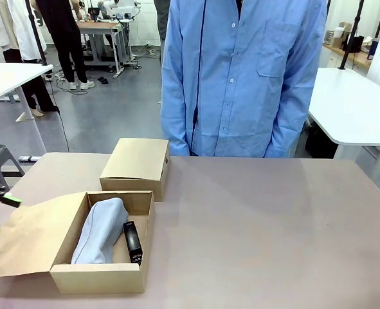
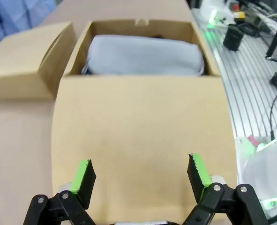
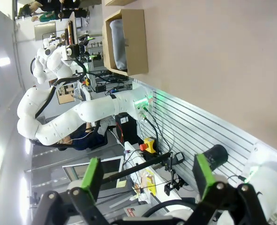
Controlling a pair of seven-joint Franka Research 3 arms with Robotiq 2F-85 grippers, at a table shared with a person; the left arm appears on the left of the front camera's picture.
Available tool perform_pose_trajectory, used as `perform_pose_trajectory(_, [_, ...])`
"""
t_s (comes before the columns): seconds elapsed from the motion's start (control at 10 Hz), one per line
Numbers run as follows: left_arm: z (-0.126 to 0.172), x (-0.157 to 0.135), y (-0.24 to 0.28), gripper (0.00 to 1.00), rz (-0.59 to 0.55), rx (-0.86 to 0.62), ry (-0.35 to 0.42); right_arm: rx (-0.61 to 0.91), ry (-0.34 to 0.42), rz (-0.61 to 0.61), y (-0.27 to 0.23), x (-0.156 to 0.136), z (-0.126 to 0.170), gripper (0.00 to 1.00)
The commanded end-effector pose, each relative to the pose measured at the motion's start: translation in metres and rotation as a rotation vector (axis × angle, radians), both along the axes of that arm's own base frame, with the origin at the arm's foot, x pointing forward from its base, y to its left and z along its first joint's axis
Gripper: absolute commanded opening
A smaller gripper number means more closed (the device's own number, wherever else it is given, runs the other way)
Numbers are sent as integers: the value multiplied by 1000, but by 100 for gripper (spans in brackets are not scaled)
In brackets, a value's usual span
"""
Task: Place items inside the box.
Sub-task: Close the lid of the Mailer Box closest to the robot.
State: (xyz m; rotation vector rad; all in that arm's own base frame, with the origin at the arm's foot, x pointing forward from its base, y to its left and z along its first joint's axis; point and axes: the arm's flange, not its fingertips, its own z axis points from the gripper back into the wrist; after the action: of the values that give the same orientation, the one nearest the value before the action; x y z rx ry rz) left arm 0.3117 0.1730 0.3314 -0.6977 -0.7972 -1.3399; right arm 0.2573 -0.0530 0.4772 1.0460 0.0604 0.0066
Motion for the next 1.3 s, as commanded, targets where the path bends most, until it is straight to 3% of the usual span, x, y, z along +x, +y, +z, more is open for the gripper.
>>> perform_pose_trajectory(0.0, [-7,-11,31,100,71,-8,14,15,10,-9,1,0,6,100])
perform_pose_trajectory(0.4, [-38,-37,54,100,95,-25,51,15,10,-9,1,0,6,100])
perform_pose_trajectory(0.8, [-60,-36,50,100,54,102,113,15,10,-9,1,0,6,100])
perform_pose_trajectory(1.2, [-66,-30,50,100,57,108,117,15,10,-9,1,0,6,100])
